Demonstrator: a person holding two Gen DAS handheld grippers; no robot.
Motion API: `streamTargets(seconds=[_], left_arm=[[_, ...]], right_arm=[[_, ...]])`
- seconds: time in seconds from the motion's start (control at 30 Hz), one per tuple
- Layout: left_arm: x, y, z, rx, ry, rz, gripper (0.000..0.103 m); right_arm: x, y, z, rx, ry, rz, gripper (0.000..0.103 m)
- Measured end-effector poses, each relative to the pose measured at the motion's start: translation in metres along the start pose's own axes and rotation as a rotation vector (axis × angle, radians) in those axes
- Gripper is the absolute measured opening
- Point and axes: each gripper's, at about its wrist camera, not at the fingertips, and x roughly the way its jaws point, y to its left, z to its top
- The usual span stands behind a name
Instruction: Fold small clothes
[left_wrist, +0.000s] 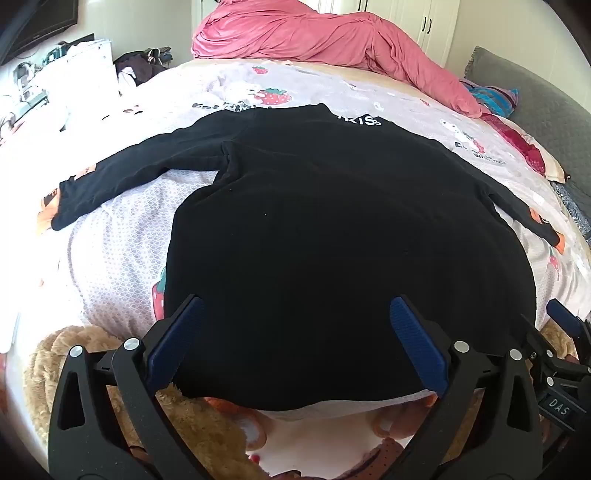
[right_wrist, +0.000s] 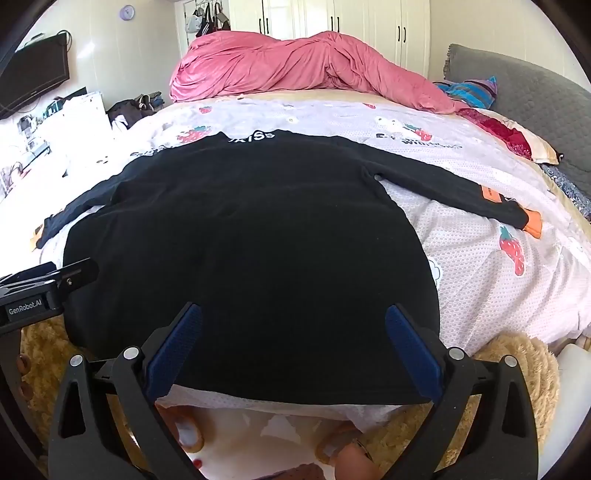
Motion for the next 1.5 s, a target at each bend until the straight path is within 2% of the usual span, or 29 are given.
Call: streamTargets(seconds=[1.5], left_arm=[[-0.0004, -0.0003, -0.0017, 0.009, 0.001, 0.006, 0.095]], right_arm=[[-0.0039, 0.0017, -0.0005, -0.004, -0.013, -0.008, 0.099]])
